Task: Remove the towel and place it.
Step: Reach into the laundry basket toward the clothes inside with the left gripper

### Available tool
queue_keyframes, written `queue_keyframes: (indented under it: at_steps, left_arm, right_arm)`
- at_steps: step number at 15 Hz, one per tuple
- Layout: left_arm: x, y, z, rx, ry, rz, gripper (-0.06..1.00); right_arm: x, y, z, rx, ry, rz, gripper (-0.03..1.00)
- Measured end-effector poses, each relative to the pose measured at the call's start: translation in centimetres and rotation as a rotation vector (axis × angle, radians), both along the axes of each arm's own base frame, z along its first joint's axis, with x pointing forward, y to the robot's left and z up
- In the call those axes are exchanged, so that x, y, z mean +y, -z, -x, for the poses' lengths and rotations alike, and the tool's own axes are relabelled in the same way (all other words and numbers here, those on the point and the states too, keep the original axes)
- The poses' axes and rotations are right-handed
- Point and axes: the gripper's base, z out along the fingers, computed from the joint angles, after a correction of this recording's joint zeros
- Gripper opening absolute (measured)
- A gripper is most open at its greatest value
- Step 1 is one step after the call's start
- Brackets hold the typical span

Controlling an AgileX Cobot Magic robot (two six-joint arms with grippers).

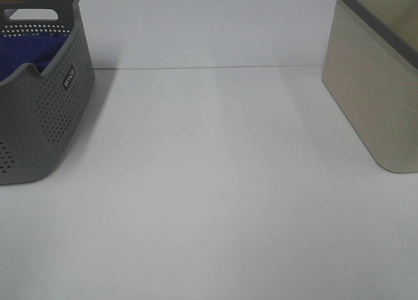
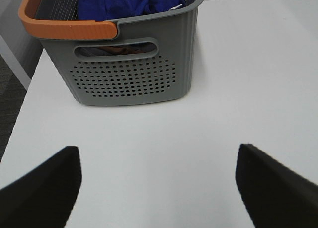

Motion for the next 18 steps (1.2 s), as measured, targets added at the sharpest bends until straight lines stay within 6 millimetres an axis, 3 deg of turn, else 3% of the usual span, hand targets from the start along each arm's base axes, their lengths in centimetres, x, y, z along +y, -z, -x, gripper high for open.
queue_keyframes:
  at_steps: [18]
  left_arm:
    - [0.0, 0.0, 0.0, 0.0, 0.0, 0.0, 0.8]
  right_arm:
    - [-0.77, 0.09, -0.02, -0.003, -0.014, 0.069, 0.78]
